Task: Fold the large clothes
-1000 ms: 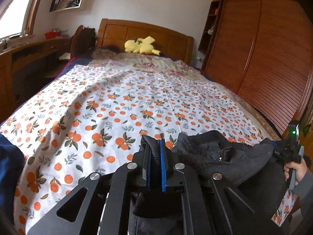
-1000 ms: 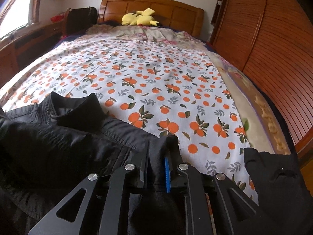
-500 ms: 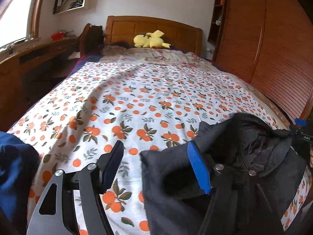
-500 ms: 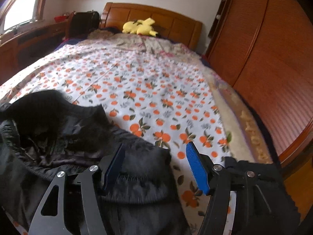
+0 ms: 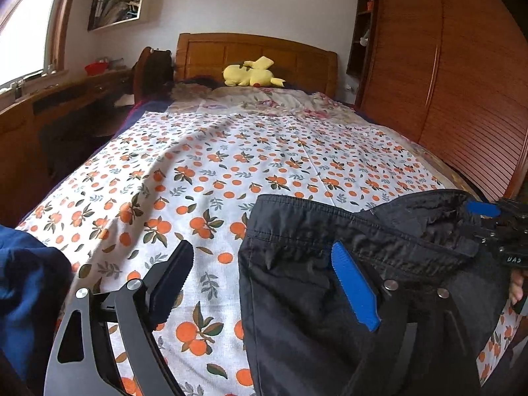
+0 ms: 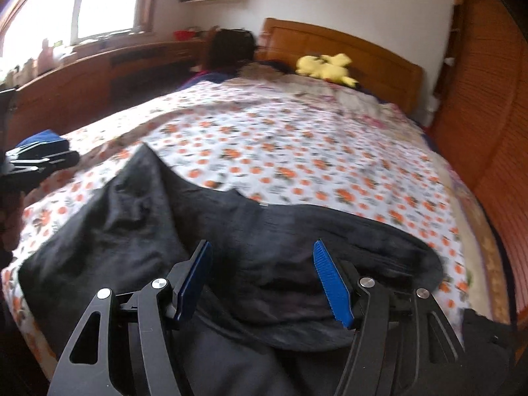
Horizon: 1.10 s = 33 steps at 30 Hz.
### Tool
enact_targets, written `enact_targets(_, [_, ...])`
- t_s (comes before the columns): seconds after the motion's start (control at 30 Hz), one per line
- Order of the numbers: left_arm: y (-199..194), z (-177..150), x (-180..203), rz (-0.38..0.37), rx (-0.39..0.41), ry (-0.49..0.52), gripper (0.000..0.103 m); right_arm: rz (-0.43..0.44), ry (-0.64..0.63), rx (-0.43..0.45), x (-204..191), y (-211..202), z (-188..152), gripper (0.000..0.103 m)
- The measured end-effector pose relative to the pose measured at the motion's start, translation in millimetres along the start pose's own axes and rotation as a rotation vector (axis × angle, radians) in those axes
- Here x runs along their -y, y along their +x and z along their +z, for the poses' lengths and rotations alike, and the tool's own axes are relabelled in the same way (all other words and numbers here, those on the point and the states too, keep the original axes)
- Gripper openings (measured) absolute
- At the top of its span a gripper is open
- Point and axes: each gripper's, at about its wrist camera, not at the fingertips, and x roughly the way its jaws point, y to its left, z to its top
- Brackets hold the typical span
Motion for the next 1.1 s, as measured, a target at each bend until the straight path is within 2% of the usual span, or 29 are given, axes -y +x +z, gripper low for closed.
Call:
enact_targets(0.13, [2.5, -2.1, 4.7, -0.010, -0.010, 0.018, 0.087, 0.083, -0.023, -0.033, -21.1, 16.0, 7.6, 0.061])
enact_targets(0.3, [4.3, -2.9, 8.4, -0.022, -0.015, 0.026, 0.087, 0.110, -0.040, -0.136, -26.5, 40.6, -0.7, 0.059])
enact_targets(0.33, [4.3, -3.1, 9.2, -0.025, -0.015, 0.028, 0.087, 0.117, -0.041, -0.165, -25.8, 46.9, -3.7, 0.047])
enact_targets(0.37, [4.5, -3.4, 10.0, -0.026, -0.014, 0.030, 0.087, 0.133, -0.043, -0.194, -25.5, 52.8, -6.3, 0.023])
enact_targets(0.4, [4.7, -3.6, 11.1, -0.026, -0.014, 0.033, 0.087, 0.149, -0.051, -0.219, -26.2, 59.1, -8.3, 0.007])
enact_targets(0.43, [5.1, -3.5, 11.7, -0.027, -0.015, 0.035, 0.087, 0.143, -0.067, -0.231, -27.1, 63.4, -8.4, 0.001])
enact_targets(0.73, [13.9, -6.7, 20.1, -0.030, -0.034, 0.055, 0.088, -0.001, -0.143, -0.169, -23.1, 117.7, 44.2, 0.001])
enact_targets(0.9, [20.1, -8.8, 24.2, -0.037, -0.046, 0.066, 0.088, -0.034, -0.201, -0.176, -32.2, 149.4, 53.6, 0.001])
enact_targets(1.1, [25.2, -10.1, 31.2, -0.053, -0.053, 0.078, 0.088, -0.052, -0.191, -0.198, -27.7, 176.8, 56.1, 0.001])
